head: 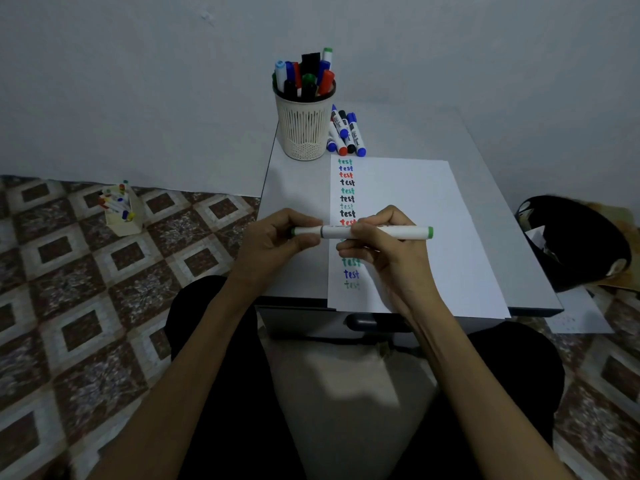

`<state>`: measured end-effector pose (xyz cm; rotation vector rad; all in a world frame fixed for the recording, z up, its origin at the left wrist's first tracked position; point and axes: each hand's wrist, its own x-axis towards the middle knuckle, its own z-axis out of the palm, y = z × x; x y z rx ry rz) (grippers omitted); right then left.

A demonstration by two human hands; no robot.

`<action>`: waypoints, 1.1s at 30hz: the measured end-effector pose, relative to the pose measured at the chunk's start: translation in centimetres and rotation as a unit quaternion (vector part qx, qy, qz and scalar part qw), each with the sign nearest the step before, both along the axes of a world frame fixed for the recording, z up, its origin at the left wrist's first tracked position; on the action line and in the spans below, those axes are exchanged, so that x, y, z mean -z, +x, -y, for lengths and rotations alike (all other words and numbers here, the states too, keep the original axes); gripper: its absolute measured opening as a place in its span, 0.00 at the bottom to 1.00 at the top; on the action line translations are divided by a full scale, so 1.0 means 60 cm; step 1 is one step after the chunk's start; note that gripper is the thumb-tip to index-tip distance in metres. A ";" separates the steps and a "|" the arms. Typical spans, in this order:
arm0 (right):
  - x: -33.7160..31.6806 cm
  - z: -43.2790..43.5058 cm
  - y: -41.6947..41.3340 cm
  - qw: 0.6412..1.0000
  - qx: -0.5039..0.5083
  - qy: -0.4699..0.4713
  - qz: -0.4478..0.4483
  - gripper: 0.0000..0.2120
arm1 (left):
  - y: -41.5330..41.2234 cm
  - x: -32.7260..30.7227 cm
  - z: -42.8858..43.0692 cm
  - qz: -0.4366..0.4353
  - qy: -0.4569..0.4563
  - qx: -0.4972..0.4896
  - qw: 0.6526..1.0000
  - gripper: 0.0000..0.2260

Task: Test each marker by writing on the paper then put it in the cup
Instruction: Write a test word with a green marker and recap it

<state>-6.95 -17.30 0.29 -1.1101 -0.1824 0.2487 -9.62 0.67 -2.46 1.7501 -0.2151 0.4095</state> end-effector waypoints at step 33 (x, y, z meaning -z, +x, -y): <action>-0.175 -0.073 0.225 0.741 0.113 -0.416 0.516 0.30 | 0.017 0.022 0.010 -0.050 0.310 -0.052 0.948 0.30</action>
